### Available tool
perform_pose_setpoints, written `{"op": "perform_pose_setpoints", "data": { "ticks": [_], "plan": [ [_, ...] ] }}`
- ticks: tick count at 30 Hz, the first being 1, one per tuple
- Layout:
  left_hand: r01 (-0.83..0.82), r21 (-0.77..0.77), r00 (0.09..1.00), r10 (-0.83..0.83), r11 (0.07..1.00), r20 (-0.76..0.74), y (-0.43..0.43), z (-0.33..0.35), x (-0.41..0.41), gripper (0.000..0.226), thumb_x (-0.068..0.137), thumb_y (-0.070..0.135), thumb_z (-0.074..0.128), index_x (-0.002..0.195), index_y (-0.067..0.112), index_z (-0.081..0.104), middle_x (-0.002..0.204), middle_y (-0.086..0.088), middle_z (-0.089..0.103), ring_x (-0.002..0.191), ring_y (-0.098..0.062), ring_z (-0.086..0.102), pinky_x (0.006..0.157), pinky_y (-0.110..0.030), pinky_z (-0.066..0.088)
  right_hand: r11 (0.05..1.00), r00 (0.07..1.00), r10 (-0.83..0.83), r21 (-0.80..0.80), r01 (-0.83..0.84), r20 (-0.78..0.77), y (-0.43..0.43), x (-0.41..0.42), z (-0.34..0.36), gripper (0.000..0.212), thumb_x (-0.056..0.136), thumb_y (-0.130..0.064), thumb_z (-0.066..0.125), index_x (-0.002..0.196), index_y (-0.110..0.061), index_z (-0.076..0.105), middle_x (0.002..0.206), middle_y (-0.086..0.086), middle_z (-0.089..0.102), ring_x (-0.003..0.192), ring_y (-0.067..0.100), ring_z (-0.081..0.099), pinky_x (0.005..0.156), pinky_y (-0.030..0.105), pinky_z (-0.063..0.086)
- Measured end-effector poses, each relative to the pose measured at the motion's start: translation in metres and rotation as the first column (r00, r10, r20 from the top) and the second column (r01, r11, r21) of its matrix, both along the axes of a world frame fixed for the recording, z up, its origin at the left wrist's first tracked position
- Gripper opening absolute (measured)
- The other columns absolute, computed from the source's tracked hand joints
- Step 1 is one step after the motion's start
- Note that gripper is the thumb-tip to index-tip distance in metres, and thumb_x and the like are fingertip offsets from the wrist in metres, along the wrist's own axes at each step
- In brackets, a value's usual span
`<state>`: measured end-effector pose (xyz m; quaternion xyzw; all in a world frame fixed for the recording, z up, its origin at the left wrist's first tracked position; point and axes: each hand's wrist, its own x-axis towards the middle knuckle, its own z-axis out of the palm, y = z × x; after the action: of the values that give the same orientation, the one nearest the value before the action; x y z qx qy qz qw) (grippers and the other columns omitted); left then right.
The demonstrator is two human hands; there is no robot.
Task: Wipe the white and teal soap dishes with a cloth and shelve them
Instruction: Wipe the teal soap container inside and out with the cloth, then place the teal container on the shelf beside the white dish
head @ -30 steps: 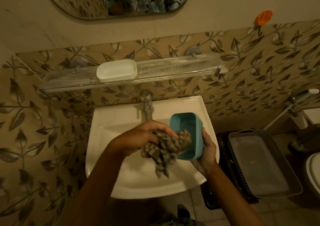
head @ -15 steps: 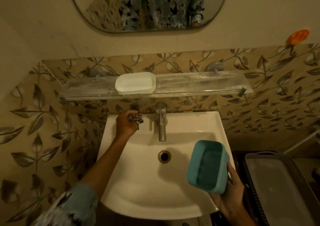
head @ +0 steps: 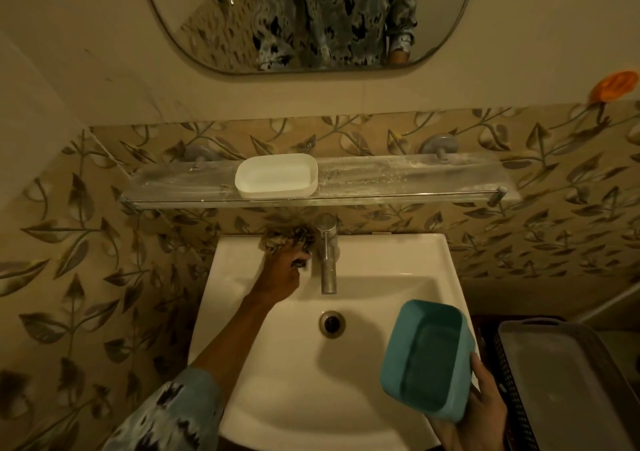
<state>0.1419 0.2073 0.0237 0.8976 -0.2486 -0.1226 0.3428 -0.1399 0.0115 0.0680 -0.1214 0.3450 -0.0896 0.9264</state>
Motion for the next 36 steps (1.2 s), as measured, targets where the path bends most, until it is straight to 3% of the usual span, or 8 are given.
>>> {"op": "perform_pose_setpoints", "data": {
  "ticks": [2,8,12,14,21,26,32,36],
  "plan": [
    [-0.066,-0.175,0.997,0.057,0.982,-0.058,-0.005,0.021,-0.025,0.032,0.082,-0.012,0.050,0.098,0.010,0.067,0.112,-0.009,0.065,0.107,-0.022,0.060,0.096,-0.045,0.048,1.000,1.000,-0.016,-0.019,0.016,-0.012,0.004,0.006,0.006,0.053,0.093,-0.047,0.042,0.120,-0.008,0.066,0.121,0.015,0.067,0.096,0.037,0.069,0.071,0.048,0.060],
    [-0.268,-0.472,0.947,0.138,0.840,-0.292,-0.007,0.084,-0.119,0.021,0.093,0.009,0.051,0.090,0.023,0.067,0.087,0.001,0.074,0.083,-0.016,0.070,0.069,-0.029,0.055,0.993,0.987,-0.028,-0.109,0.046,0.161,0.017,0.042,0.046,0.052,0.085,-0.036,0.045,0.131,-0.014,0.054,0.105,0.011,0.068,0.094,0.030,0.066,0.063,0.038,0.061],
    [-0.358,-0.640,0.905,0.083,0.680,-0.418,-0.007,0.128,-0.161,0.019,0.091,0.029,0.054,0.104,0.032,0.067,0.101,-0.001,0.072,0.090,-0.021,0.070,0.065,-0.026,0.055,0.944,0.932,0.086,-0.329,0.037,0.352,0.021,0.061,0.066,0.043,0.083,-0.021,0.049,0.125,-0.014,0.054,0.109,0.013,0.062,0.100,0.027,0.060,0.068,0.035,0.059],
    [-0.319,-0.700,0.923,0.043,0.639,-0.382,-0.006,0.148,-0.166,0.036,0.084,0.040,0.057,0.119,0.032,0.060,0.114,0.004,0.068,0.101,-0.018,0.066,0.072,-0.030,0.056,0.889,0.916,0.136,-0.455,0.056,0.378,0.019,0.070,0.073,0.059,0.077,-0.015,0.049,0.136,-0.013,0.042,0.116,0.014,0.056,0.103,0.027,0.058,0.070,0.035,0.059],
    [-0.159,-0.748,0.985,0.049,0.645,-0.168,-0.015,0.194,-0.136,0.066,0.074,0.027,0.075,0.134,0.028,0.047,0.128,0.006,0.060,0.118,-0.013,0.057,0.086,-0.032,0.054,0.406,0.917,0.260,-0.896,0.179,0.301,-0.002,0.093,0.112,0.058,0.064,-0.031,0.074,0.115,-0.043,0.049,0.115,-0.002,0.063,0.105,0.024,0.063,0.075,0.033,0.058],
    [-0.110,-0.693,0.992,0.121,0.713,-0.033,-0.034,0.215,-0.099,0.064,0.080,0.009,0.070,0.135,0.027,0.046,0.127,0.009,0.058,0.114,-0.003,0.057,0.084,-0.021,0.053,0.176,0.944,0.240,-0.967,0.187,0.226,-0.027,0.120,0.139,0.059,0.071,-0.011,0.081,0.123,-0.019,0.052,0.126,0.001,0.060,0.118,0.016,0.059,0.092,0.041,0.055],
    [-0.102,-0.618,0.982,0.178,0.780,0.062,-0.057,0.229,-0.062,0.062,0.078,0.006,0.071,0.133,0.024,0.049,0.109,0.016,0.060,0.102,0.003,0.059,0.073,-0.005,0.048,-0.074,0.978,0.182,-0.990,0.122,0.107,-0.043,0.149,0.161,0.067,0.068,-0.009,0.084,0.127,-0.011,0.052,0.124,0.002,0.062,0.114,0.013,0.060,0.096,0.029,0.051],
    [-0.079,-0.503,0.967,0.189,0.861,0.171,-0.063,0.229,-0.047,0.065,0.077,0.008,0.072,0.134,0.027,0.046,0.110,0.016,0.059,0.102,-0.002,0.059,0.080,-0.013,0.051,-0.201,0.987,0.153,-0.977,0.073,0.042,-0.048,0.166,0.165,0.061,0.068,-0.010,0.084,0.122,-0.014,0.058,0.112,-0.010,0.061,0.099,0.000,0.059,0.086,0.013,0.050]
  ]
}}
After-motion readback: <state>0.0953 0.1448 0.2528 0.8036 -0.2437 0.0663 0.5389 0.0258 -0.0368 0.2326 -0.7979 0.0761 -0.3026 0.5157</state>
